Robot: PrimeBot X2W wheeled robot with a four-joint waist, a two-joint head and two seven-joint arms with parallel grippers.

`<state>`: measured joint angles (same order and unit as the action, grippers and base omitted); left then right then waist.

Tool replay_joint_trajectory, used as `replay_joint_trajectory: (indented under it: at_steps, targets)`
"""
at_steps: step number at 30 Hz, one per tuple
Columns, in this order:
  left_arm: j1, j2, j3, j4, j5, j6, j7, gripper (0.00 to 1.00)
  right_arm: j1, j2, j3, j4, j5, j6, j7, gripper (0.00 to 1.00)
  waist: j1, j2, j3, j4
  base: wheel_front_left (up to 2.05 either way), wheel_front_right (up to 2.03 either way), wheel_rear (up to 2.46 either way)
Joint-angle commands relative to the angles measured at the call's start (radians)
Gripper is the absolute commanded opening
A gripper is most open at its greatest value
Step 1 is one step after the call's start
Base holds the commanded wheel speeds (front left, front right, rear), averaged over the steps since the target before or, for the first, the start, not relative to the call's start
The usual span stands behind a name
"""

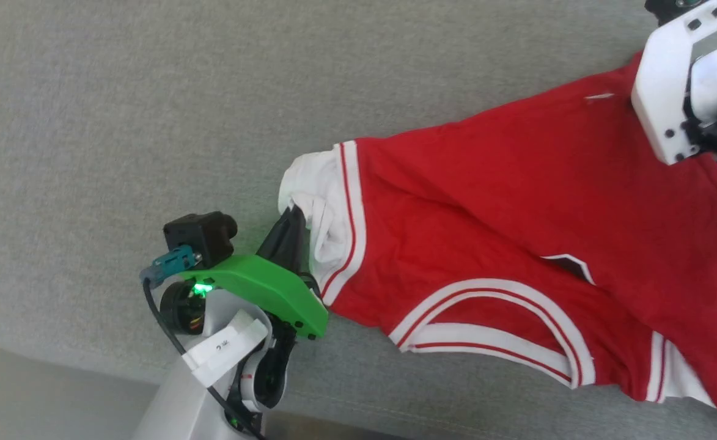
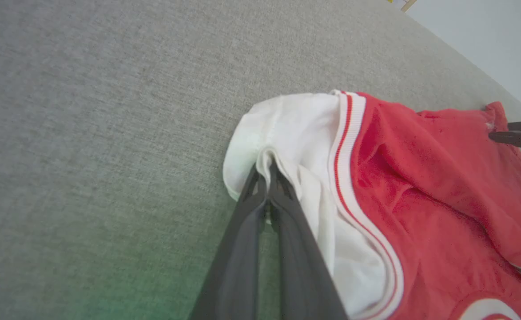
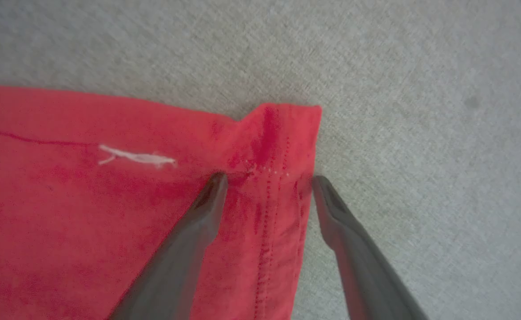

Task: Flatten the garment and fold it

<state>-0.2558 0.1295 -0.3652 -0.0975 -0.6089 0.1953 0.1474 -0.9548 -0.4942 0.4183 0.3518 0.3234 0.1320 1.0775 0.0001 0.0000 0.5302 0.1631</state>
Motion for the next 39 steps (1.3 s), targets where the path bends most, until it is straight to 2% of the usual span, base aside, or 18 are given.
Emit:
replay_joint_trajectory:
  at_steps: [1,6,7,8,9,13,19,24,30,34,39]
  targets:
    - [-0.02,-0.005,-0.001,0.007,-0.003,-0.006,-0.008,0.0,0.0,-0.007,0.019,0.012,0.001,-0.001,0.025,1.0,-0.0001,0.0,0.038,0.037,0.0,0.0,0.0]
    - [-0.023,-0.007,-0.001,0.021,-0.007,-0.007,-0.018,0.0,0.027,-0.02,0.04,0.014,0.047,-0.001,0.089,1.0,-0.0001,0.0,0.042,0.034,0.0,0.0,0.0]
    - [-0.022,-0.007,-0.001,0.023,-0.007,-0.007,-0.019,0.0,0.031,-0.021,0.037,0.014,0.053,-0.001,0.096,0.71,-0.0001,0.0,0.041,0.032,0.0,0.0,0.0]
    - [-0.021,-0.006,0.0,0.025,-0.008,-0.006,-0.019,0.0,0.036,-0.019,0.029,0.014,0.063,-0.001,0.1,0.27,-0.0001,0.0,0.036,0.027,0.0,0.0,0.0]
    - [-0.021,-0.004,0.001,0.027,-0.008,-0.006,-0.019,0.0,0.039,-0.017,0.02,0.011,0.069,-0.001,0.094,0.0,-0.0001,0.0,0.032,0.024,0.0,0.0,0.0]
    - [-0.022,0.006,0.005,0.034,-0.009,-0.005,-0.016,0.0,0.051,-0.011,-0.028,0.002,0.084,-0.001,0.054,0.0,-0.0001,0.0,0.0,0.004,0.0,0.0,0.0]
    - [-0.007,0.029,0.019,0.042,-0.012,0.001,-0.008,0.0,0.084,0.031,-0.149,-0.023,0.112,-0.001,-0.107,0.0,-0.0001,0.0,-0.102,-0.05,0.0,0.0,0.0]
    - [0.025,0.056,0.038,0.042,-0.022,0.013,0.004,0.0,0.189,0.045,-0.249,-0.082,0.166,-0.001,-0.204,0.0,-0.0001,0.0,-0.214,-0.112,0.0,0.0,0.0]
    - [0.081,0.078,0.059,0.033,-0.041,0.027,0.018,0.0,0.413,0.061,-0.37,-0.208,0.243,-0.001,-0.23,0.0,-0.0001,0.0,-0.313,-0.177,0.0,0.0,0.0]
    - [0.119,0.08,0.06,0.021,-0.051,0.039,0.025,0.0,0.591,0.099,-0.442,-0.295,0.272,-0.001,-0.217,0.0,-0.0001,0.0,-0.357,-0.203,0.0,0.0,0.0]
    - [0.164,0.073,0.059,0.017,-0.067,0.044,0.021,0.0,0.818,0.193,-0.523,-0.385,0.299,-0.001,-0.197,0.0,-0.0001,0.0,-0.393,-0.214,0.0,0.0,0.0]
